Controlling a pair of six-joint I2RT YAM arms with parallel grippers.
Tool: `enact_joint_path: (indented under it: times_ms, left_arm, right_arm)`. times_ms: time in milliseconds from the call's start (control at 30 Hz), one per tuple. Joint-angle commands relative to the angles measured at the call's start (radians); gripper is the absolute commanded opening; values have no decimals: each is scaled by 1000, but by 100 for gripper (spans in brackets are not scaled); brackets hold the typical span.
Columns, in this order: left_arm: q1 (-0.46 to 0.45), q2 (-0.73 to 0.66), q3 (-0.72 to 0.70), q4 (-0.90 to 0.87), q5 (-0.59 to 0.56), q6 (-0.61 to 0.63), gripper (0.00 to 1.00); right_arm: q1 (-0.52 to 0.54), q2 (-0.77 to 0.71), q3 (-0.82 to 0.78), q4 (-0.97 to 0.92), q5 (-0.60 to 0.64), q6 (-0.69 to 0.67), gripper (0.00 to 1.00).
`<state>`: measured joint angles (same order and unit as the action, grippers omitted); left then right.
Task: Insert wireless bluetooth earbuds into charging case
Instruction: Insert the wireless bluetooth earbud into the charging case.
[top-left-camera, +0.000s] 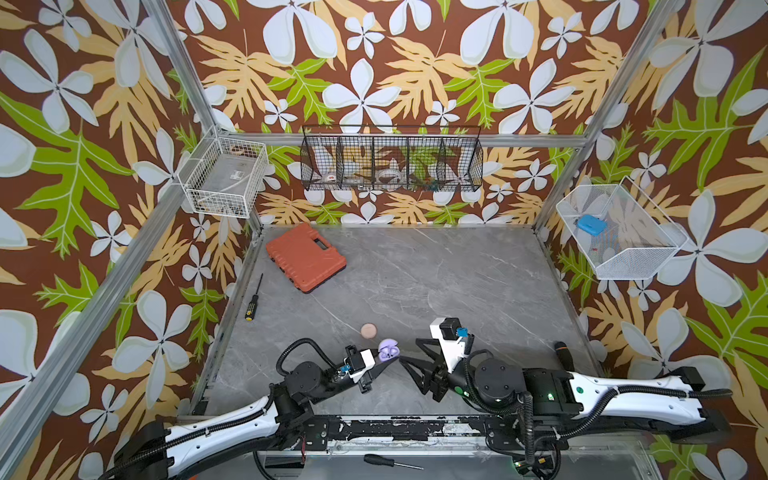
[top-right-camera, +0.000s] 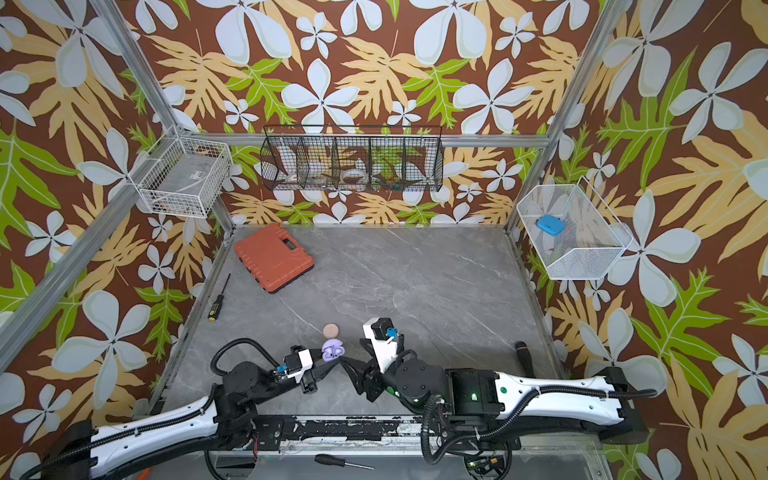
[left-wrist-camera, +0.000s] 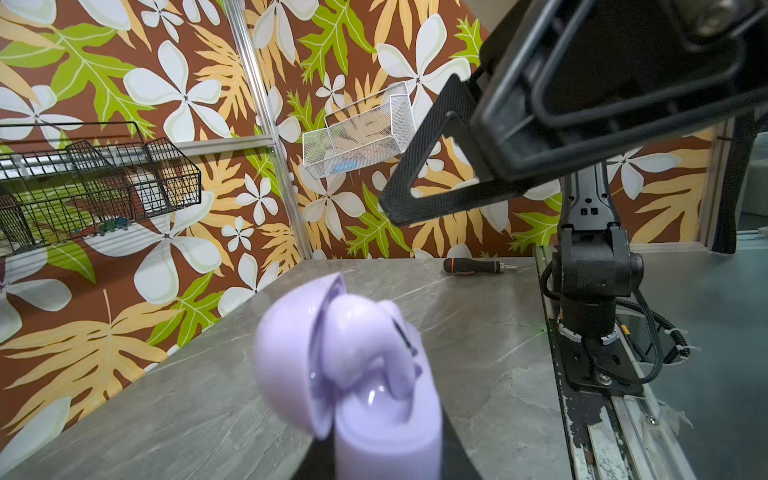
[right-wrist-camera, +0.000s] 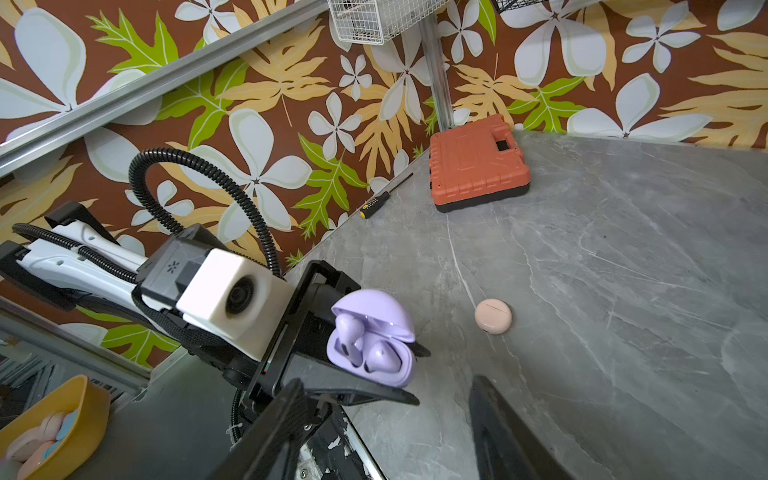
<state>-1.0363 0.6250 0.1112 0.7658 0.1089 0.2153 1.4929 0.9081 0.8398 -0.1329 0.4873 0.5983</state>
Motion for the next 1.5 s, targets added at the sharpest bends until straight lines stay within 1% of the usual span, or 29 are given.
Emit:
enact_joint_path:
  times_ms: [0, 133, 267, 500, 667, 767, 800, 867, 933, 1067, 1200, 1333, 1467]
  left_arm:
    - [2, -1, -2, 17, -4, 31, 0]
    - [2, 0, -1, 18, -2, 27, 0]
    - [2, 5, -1, 17, 4, 20, 0]
    - [1, 10, 1, 15, 22, 2, 0]
    - [2, 16, 4, 15, 51, -23, 0]
    - [2, 25, 7, 14, 84, -44, 0]
    - [2, 28, 7, 19, 91, -54, 0]
    - [1, 25, 7, 27, 103, -74, 0]
    - [2, 25, 7, 31, 127, -100, 0]
    - [2, 36, 10, 35, 174, -134, 0]
    - [2, 42, 11, 46, 203, -160, 0]
    - [2, 46, 15, 44, 225, -181, 0]
    - [2, 42, 13, 46, 236, -196, 0]
  right_arm:
    - [1, 30, 31, -40, 55, 37, 62]
    - [1, 54, 58, -73, 82, 52, 61]
    - [1, 63, 71, -85, 77, 55, 60]
    - [0, 20, 52, -70, 72, 62, 61]
    - [-2, -7, 50, -88, 78, 72, 79]
    - [-15, -36, 38, -93, 75, 98, 92]
    - [-31, -47, 32, -98, 55, 111, 96]
    - [-72, -70, 11, -82, -7, 133, 100]
    - [-106, -87, -9, -58, -81, 149, 100]
    - [-117, -109, -28, -12, -137, 146, 100]
    - [-118, -110, -22, 5, -172, 140, 100]
    - [-122, -121, -28, 17, -182, 158, 100]
    - [-142, -124, -43, 48, -245, 177, 100]
